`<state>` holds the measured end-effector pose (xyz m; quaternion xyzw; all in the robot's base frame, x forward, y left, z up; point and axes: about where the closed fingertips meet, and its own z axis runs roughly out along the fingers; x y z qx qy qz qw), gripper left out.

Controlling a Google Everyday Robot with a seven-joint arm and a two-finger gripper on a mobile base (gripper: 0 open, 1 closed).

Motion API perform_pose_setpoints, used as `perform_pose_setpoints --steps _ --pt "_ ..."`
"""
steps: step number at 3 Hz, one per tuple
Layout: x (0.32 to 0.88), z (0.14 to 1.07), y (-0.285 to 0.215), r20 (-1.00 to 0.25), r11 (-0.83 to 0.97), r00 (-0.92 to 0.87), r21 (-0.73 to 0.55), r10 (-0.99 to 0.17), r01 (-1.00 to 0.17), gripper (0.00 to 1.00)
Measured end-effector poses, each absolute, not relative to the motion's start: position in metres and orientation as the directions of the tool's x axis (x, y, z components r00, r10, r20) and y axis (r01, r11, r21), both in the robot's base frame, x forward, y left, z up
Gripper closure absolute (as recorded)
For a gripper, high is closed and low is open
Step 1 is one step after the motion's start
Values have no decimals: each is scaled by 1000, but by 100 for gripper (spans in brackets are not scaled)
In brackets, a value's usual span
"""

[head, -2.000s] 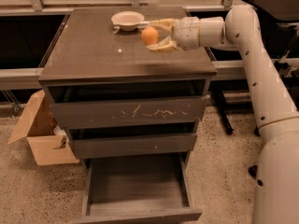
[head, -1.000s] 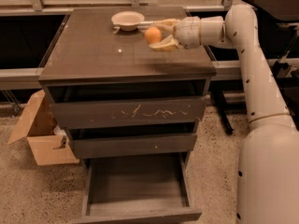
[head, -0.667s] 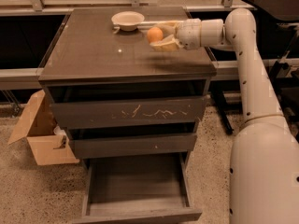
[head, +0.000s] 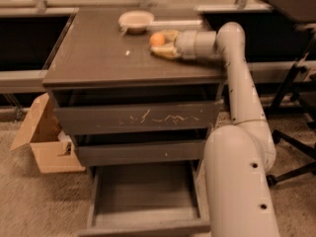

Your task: Pick orange from bottom drawer and place on counter

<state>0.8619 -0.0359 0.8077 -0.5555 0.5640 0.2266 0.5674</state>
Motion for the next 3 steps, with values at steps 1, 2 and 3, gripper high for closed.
perform_pose_setpoints --steps 1,2,3 --pt "862 817 -31 -892 280 261 -375 -370 -884 100" --pt "867 821 -24 -889 284 271 -385 -368 -878 100" --pt "877 821 -14 -882 290 291 -408 -371 -866 100"
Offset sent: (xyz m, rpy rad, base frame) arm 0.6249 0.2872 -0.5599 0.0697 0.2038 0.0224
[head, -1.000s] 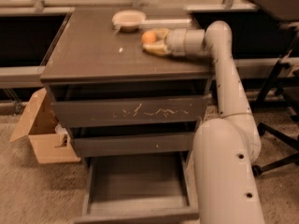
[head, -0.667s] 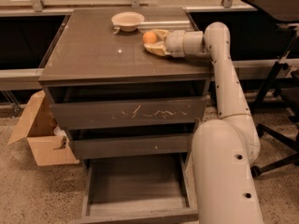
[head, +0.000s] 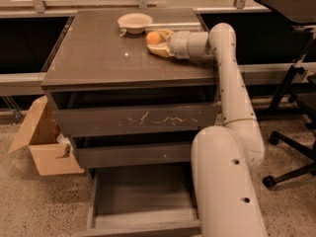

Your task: Pick orange from bottom drawer and place on counter

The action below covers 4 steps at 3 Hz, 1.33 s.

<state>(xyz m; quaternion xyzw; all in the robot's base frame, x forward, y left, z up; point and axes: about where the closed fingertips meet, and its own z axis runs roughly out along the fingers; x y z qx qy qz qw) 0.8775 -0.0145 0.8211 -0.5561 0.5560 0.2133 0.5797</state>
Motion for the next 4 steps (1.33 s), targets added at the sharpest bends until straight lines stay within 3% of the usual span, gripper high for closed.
perform_pose_setpoints --steps 1,4 --pt "877 825 -14 -882 290 291 -408 -371 -866 81" --pt "878 825 -13 -882 291 291 -408 -372 -865 11"
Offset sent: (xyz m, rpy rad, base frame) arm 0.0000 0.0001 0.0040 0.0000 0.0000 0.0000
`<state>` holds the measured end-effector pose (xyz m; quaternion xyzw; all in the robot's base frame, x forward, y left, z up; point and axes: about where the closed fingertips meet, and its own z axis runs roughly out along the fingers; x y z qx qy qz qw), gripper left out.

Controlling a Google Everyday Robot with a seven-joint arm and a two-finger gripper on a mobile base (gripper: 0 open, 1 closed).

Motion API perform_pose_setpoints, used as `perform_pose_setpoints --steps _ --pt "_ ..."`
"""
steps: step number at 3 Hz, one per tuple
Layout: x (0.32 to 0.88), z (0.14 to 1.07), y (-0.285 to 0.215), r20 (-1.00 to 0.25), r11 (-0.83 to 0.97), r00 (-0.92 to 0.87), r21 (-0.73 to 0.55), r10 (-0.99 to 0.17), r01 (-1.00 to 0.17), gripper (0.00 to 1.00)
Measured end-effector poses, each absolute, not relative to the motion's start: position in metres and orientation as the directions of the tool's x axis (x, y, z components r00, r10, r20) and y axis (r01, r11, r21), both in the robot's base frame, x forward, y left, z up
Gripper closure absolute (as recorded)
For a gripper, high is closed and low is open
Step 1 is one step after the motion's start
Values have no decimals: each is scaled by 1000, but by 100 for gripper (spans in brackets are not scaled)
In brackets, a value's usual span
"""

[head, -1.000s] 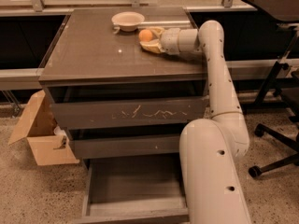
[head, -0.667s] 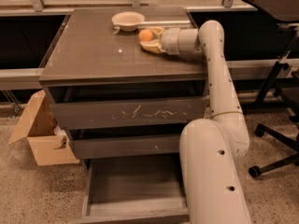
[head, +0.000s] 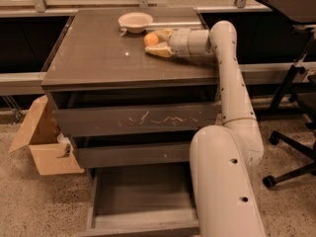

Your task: Pick orange from bottom drawer and place on counter

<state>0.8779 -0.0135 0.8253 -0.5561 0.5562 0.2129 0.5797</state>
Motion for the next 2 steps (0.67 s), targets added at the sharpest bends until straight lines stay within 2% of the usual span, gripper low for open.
perform_pose_setpoints --steps 1,2 --pt "878 832 -13 -882 291 291 -408 -372 -865 0" --pt "881 840 -12 -882 291 291 -408 -372 -865 0"
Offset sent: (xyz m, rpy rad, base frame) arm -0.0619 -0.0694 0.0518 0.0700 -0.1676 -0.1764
